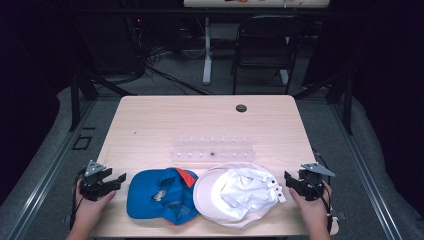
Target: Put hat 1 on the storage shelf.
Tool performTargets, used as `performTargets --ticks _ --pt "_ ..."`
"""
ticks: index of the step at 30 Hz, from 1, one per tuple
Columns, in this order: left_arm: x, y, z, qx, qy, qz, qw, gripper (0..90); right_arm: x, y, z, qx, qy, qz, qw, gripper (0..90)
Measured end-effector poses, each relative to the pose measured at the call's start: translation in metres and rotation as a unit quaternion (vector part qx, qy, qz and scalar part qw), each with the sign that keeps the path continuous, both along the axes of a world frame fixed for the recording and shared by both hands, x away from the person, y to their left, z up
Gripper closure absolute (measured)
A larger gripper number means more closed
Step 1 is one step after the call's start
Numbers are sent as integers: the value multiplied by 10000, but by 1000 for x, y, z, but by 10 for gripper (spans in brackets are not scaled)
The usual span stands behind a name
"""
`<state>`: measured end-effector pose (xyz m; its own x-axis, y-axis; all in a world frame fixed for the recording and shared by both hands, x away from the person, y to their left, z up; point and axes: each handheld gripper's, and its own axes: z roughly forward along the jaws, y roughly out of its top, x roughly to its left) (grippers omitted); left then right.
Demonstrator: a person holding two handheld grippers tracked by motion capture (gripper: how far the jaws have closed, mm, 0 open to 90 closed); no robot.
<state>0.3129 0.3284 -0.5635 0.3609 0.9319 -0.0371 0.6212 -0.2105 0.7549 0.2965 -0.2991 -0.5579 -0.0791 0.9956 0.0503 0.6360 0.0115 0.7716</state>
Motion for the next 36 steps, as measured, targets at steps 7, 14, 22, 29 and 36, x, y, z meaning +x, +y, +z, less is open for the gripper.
performTargets --ticks 7,14,22,29,36 --pt "-5 -6 10 -116 -84 -108 9998 415 -15 -7 22 465 -334 -51 9983 514" --pt "-6 -11 16 -110 -111 -233 9996 427 -24 -4 35 812 -139 52 9966 553" --pt "-8 -11 19 -122 -134 -283 9994 429 -16 -1 43 992 319 141 9945 498" --pt "-9 -12 20 -134 -112 -276 9995 429 -16 3 49 751 365 225 9963 494" --pt "-10 -15 22 -138 -161 -328 9992 451 -20 2 57 888 505 280 9944 508"
